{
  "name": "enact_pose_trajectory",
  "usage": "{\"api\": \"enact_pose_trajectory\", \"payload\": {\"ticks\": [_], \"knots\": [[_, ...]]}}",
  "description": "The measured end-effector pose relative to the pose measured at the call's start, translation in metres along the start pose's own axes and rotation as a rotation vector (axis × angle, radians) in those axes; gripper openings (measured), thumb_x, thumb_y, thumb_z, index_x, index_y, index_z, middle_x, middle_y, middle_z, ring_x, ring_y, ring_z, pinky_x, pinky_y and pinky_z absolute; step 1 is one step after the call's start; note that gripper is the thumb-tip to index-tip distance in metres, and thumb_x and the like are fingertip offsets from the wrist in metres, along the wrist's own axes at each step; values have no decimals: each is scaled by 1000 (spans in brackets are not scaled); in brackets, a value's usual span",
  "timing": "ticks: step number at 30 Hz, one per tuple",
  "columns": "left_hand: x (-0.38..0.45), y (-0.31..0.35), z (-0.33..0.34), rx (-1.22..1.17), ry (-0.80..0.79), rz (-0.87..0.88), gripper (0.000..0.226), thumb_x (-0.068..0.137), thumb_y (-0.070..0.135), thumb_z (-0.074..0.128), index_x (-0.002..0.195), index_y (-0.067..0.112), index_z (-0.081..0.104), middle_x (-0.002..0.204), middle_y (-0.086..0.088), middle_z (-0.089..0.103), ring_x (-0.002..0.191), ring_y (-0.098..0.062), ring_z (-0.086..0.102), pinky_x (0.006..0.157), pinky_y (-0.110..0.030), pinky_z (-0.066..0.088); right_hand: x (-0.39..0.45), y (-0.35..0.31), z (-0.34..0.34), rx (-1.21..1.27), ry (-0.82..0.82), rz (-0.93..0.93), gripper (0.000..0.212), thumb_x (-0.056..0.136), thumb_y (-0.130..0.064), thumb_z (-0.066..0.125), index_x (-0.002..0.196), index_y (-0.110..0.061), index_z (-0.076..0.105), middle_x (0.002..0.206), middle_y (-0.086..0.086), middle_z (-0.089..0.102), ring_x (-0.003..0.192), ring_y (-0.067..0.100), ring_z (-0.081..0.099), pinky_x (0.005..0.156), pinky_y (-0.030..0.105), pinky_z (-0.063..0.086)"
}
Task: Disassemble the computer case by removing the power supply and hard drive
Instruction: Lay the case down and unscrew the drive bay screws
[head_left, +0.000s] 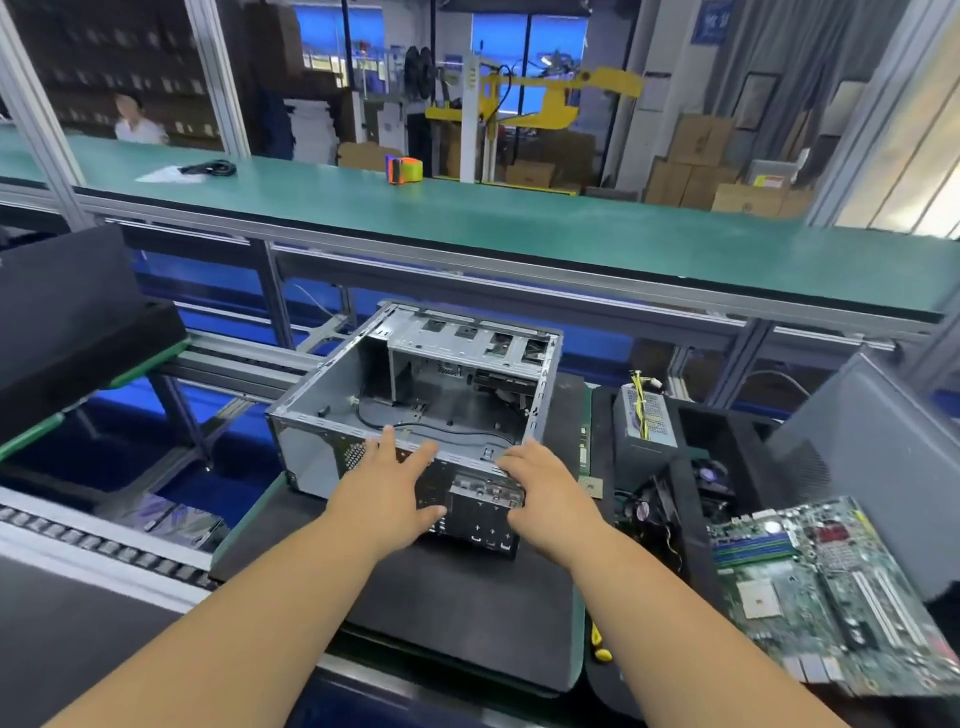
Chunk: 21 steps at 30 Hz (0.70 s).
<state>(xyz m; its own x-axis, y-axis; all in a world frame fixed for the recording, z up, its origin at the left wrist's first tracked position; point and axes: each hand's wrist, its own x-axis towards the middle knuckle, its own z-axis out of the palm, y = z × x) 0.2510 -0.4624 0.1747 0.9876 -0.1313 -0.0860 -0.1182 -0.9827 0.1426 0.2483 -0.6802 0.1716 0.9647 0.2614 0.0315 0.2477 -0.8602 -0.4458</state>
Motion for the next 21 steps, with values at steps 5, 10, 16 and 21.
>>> {"api": "enact_pose_trajectory", "payload": {"ticks": [5, 10, 16, 21], "knots": [[1, -11, 4, -28, -43, 43, 92, 87, 59, 61, 152, 48, -2, 162, -6, -22, 151, -29, -10, 113, -45, 36, 3, -12, 0, 21, 27, 73, 59, 80, 0, 58, 137, -17, 54, 146, -6, 45, 147, 15, 21, 115, 26, 26], [3, -23, 1, -55, -50, 96, 85, 91, 53, 59, 152, 47, 0, 163, -6, -20, 151, -29, -9, 116, -45, 30, 4, -29, -1, 0, 19, 171, 56, 79, 1, 57, 131, -18, 61, 139, -2, 52, 145, 20, 28, 115, 37, 30], [1, -52, 5, -80, -40, 154, 87, 89, 54, 60, 151, 50, 0, 163, -2, -21, 151, -28, -9, 116, -45, 30, 0, -59, 8, -32, 35, 223, 50, 76, 1, 57, 122, -17, 66, 123, 0, 59, 129, 22, 43, 106, 34, 39], [1, -80, 4, -126, -34, 208, 80, 89, 57, 58, 150, 53, 6, 163, 4, -18, 152, -25, -7, 114, -46, 32, -5, -85, 11, -141, 1, 224, 40, 78, 0, 54, 113, -12, 69, 117, 0, 61, 117, 24, 47, 93, 34, 48]]}}
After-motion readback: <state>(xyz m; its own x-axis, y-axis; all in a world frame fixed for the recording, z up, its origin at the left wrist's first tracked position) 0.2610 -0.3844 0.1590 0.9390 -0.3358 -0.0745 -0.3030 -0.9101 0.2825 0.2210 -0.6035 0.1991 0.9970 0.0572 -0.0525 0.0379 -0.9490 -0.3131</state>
